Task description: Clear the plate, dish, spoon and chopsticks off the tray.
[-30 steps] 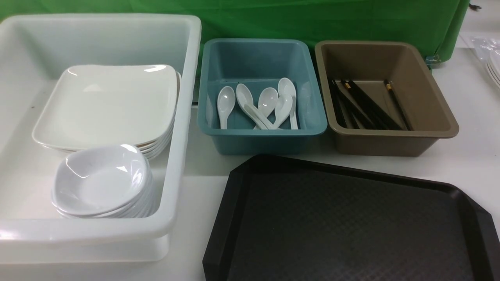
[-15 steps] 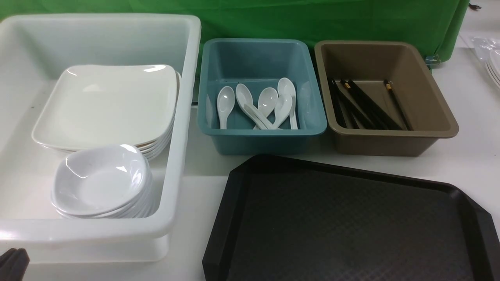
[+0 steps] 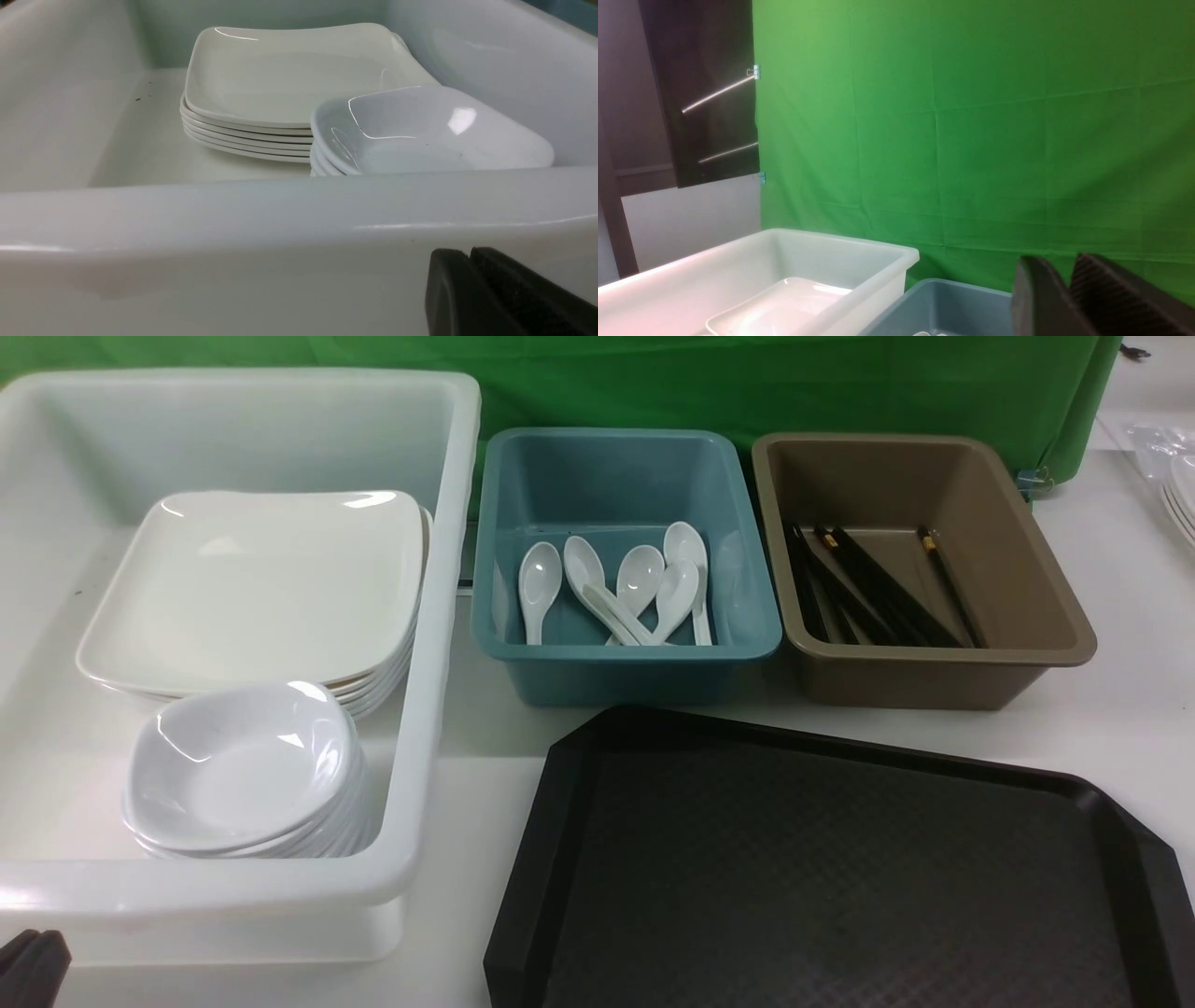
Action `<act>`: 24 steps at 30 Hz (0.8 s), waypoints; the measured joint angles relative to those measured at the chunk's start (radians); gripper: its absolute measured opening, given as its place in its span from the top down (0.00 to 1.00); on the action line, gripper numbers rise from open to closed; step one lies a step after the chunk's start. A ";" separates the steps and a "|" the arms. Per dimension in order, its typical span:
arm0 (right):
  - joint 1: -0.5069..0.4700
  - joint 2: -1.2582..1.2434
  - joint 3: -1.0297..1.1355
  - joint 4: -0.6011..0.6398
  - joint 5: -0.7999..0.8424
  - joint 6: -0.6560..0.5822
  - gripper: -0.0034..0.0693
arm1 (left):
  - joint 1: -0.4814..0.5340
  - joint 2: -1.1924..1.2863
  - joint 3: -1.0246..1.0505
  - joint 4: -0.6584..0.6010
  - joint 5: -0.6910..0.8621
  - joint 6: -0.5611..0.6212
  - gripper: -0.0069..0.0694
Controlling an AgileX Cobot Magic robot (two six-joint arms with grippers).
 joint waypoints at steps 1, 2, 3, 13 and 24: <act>0.000 0.000 0.000 0.000 0.000 0.000 0.73 | 0.000 0.000 0.000 0.000 0.000 0.000 0.89; 0.000 0.000 0.000 0.000 0.000 0.000 0.73 | 0.000 0.000 0.000 0.000 0.000 0.000 0.89; 0.000 0.000 0.000 0.000 0.000 0.000 0.73 | 0.000 0.000 0.000 0.000 0.000 0.000 0.89; 0.000 0.000 0.013 0.145 -0.011 -0.161 0.71 | 0.000 0.000 0.000 0.000 -0.001 0.000 0.89; 0.000 -0.001 0.042 0.449 0.049 -0.492 0.68 | 0.000 0.000 0.000 0.000 -0.001 0.000 0.89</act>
